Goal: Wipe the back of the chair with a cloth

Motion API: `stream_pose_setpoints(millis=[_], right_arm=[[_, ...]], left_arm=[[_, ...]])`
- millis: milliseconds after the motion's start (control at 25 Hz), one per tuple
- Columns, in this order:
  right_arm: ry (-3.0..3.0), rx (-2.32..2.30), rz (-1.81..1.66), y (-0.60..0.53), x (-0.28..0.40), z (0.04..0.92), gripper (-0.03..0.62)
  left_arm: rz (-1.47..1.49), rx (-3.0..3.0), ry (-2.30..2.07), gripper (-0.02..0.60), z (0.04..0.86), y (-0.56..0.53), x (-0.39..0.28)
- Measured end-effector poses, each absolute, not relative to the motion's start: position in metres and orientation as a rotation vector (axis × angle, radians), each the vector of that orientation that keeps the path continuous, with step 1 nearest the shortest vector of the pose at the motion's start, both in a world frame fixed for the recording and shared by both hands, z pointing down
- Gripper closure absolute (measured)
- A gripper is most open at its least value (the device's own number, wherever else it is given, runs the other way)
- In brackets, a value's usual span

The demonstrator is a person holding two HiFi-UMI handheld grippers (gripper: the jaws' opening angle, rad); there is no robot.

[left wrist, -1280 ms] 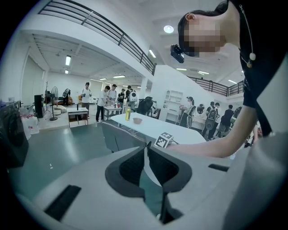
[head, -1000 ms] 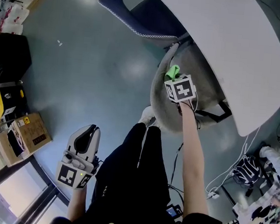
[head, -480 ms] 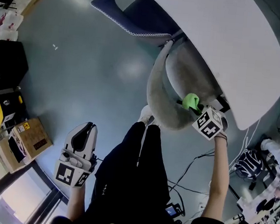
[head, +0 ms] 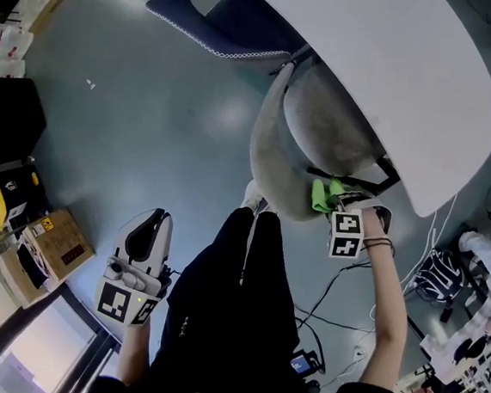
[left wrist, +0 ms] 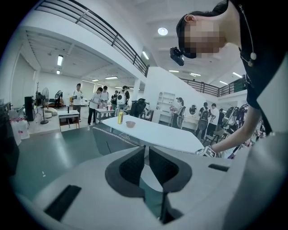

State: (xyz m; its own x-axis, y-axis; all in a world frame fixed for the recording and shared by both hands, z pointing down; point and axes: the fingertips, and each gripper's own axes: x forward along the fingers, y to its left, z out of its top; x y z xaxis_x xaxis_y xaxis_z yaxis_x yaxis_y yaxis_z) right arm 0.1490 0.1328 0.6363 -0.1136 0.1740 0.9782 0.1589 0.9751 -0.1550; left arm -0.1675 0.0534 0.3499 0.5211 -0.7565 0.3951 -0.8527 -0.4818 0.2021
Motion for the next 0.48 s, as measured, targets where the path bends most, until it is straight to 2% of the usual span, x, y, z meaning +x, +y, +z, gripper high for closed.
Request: stream_pose_setpoints(millis=[480], right_arm=[[-1.728, -0.241, 0.071, 0.133, 0.112, 0.620, 0.574]], left_arm=[[0.313, 2.402, -1.348, 0.545, 0.332, 0.050, -0.168]])
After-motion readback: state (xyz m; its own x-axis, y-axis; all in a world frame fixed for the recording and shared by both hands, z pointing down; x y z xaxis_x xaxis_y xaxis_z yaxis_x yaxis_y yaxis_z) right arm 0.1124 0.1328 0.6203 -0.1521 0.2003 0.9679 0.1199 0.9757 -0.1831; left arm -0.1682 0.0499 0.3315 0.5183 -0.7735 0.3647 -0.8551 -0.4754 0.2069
